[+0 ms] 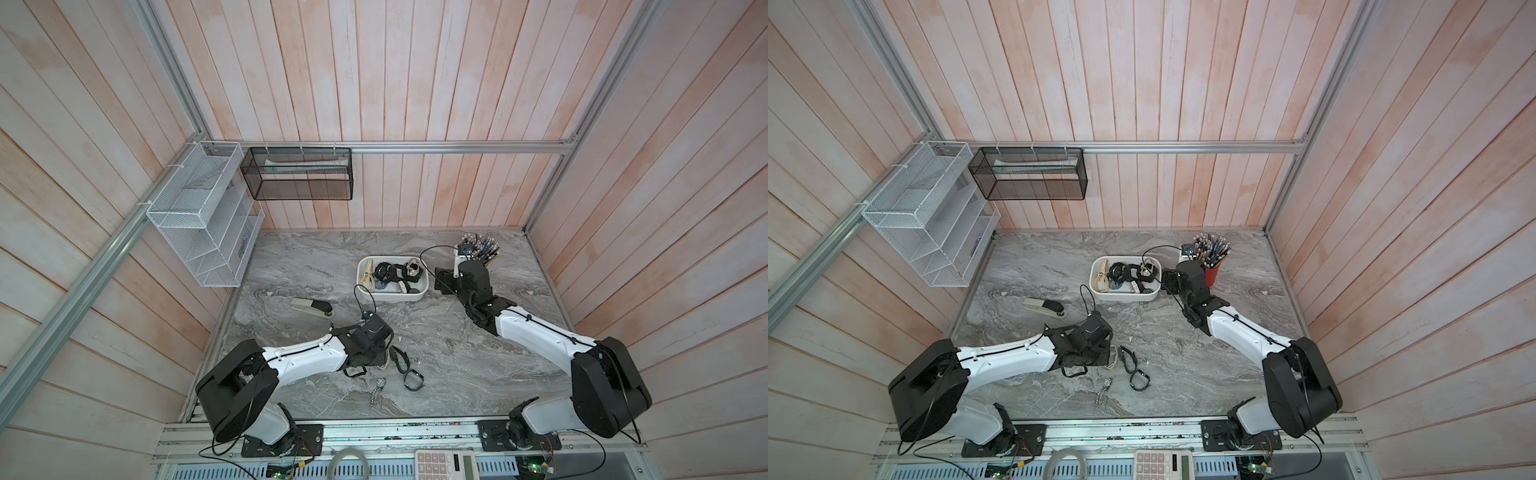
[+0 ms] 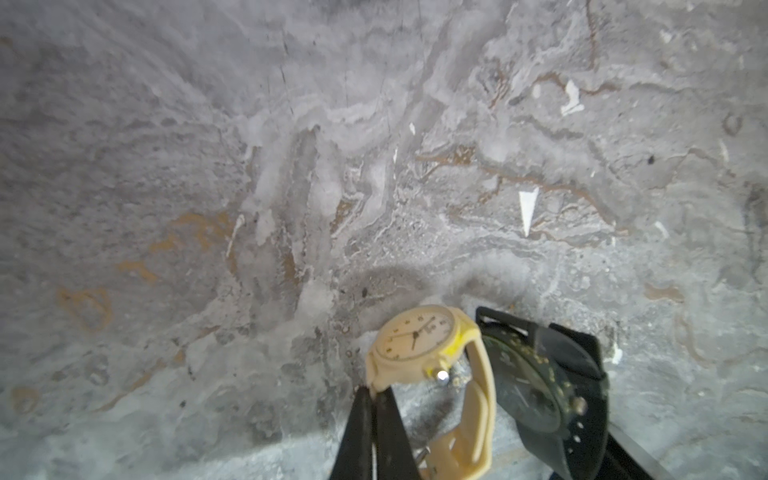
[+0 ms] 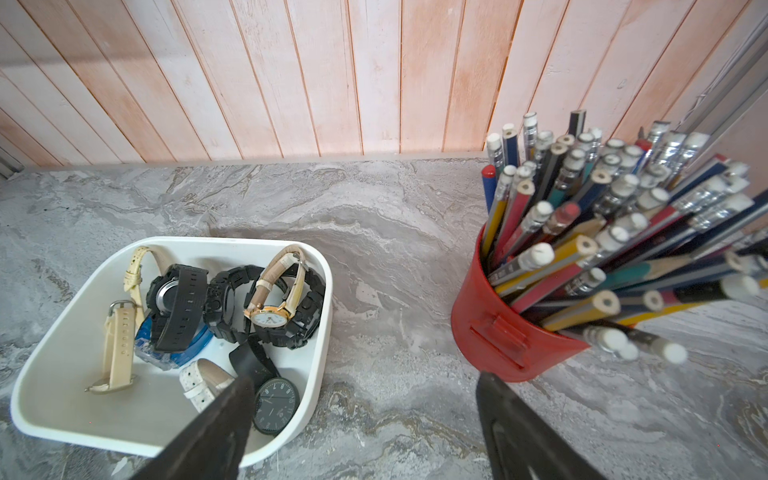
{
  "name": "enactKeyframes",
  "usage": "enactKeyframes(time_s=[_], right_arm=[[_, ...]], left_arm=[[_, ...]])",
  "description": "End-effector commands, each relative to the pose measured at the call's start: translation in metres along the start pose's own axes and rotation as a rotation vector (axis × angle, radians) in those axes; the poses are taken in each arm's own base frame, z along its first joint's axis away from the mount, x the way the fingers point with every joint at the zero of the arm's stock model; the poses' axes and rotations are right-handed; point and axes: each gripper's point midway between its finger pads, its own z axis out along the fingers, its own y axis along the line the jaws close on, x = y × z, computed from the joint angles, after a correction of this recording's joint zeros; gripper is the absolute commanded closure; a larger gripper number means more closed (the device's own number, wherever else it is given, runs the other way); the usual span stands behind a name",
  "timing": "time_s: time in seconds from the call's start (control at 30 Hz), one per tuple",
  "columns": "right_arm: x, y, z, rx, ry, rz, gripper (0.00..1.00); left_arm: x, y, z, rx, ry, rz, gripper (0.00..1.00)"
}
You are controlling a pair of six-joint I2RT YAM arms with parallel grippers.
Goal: Put the watch into the storage box
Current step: Pick up the watch at the center of the board, then place the watch in the storage box.
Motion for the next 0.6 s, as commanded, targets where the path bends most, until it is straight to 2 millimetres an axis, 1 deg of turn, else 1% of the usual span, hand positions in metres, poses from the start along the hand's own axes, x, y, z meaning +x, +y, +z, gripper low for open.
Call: enactKeyframes(time_s=[0.0, 0.17, 0.27, 0.37, 0.5, 0.57], right_arm=[[-0.002, -0.005, -0.003, 0.017, -0.020, 0.011, 0.14], [-0.005, -0.004, -0.003, 0.016, -0.022, 0.002, 0.14], [-0.006, -0.005, -0.005, 0.016, -0.027, 0.000, 0.14], [-0.008, -0.004, -0.004, 0.010, -0.030, 0.005, 0.14], [-0.012, 0.000, -0.002, -0.002, -0.028, -0.007, 0.14], [-0.013, 0.001, -0.003, -0.004, -0.032, -0.012, 0.14]], left_arm=[[-0.028, 0.000, -0.015, 0.007, -0.075, 0.002, 1.00], [-0.063, 0.006, -0.036, 0.027, -0.177, -0.009, 1.00], [-0.093, 0.011, -0.049, 0.018, -0.251, 0.014, 1.00], [-0.127, 0.015, -0.063, -0.008, -0.329, 0.057, 1.00], [-0.179, 0.018, -0.081, -0.031, -0.432, 0.098, 1.00], [-0.200, 0.021, -0.084, -0.049, -0.474, 0.110, 1.00]])
